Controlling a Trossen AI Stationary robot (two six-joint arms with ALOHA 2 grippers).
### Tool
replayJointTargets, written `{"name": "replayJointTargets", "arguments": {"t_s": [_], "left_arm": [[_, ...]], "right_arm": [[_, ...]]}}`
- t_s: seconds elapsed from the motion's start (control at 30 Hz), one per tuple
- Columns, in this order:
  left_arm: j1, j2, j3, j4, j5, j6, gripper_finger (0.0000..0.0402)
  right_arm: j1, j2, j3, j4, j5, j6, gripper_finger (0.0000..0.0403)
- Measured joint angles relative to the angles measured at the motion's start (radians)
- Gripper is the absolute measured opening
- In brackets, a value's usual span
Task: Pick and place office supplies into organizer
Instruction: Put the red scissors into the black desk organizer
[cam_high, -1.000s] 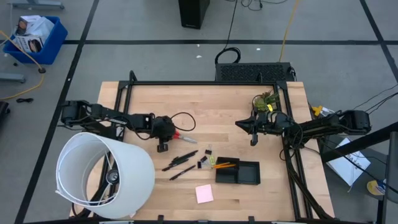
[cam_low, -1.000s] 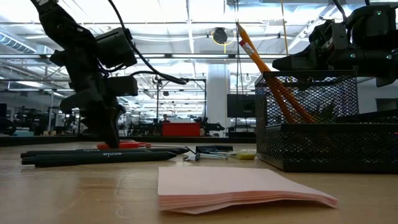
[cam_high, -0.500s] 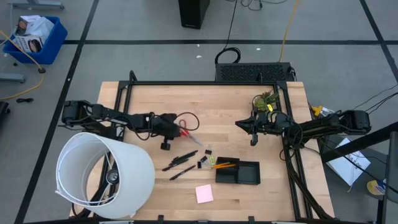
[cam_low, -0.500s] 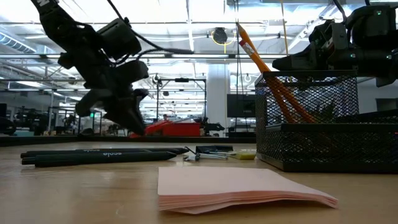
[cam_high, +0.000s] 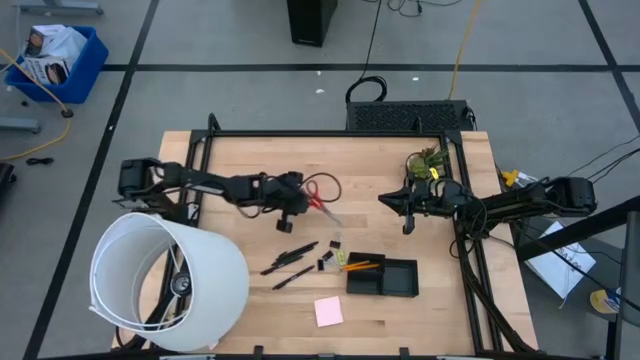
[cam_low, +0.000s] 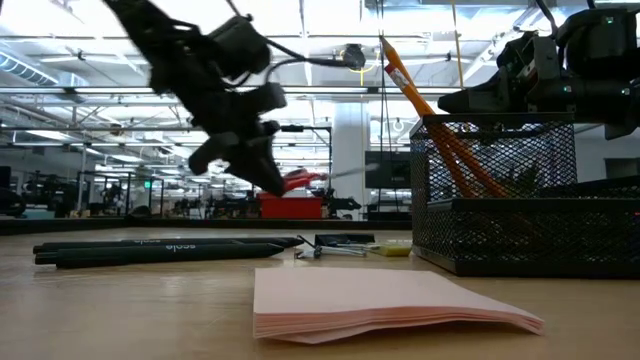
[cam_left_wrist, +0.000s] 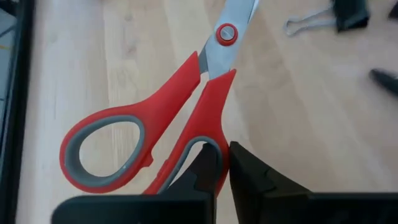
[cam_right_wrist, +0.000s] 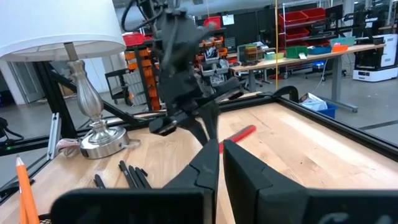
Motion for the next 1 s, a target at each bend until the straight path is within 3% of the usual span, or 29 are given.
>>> {"name": "replayJointTargets", "arguments": {"t_s": [0.2,0.4,0.63,1.0], "left_arm": [[0.016,0.088,0.19,-0.169,0.015,0.156,0.0036],[0.02,0.101,0.357,-0.279,-0.007,0.256,0.0021],[0.002,0.148,0.529,-0.442,-0.012,0.468,0.0032],[-0.041,0.267,0.709,-0.493,-0.085,0.681,0.0029]], "right_arm": [[0.0,0.0,0.0,-0.001,0.0,0.0,0.0018],[0.0,0.0,0.0,-0.001,0.0,0.0,0.0018],[0.0,0.0,0.0,-0.001,0.0,0.0,0.0018],[0.0,0.0,0.0,0.0,0.0,0.0,0.0018]]}}
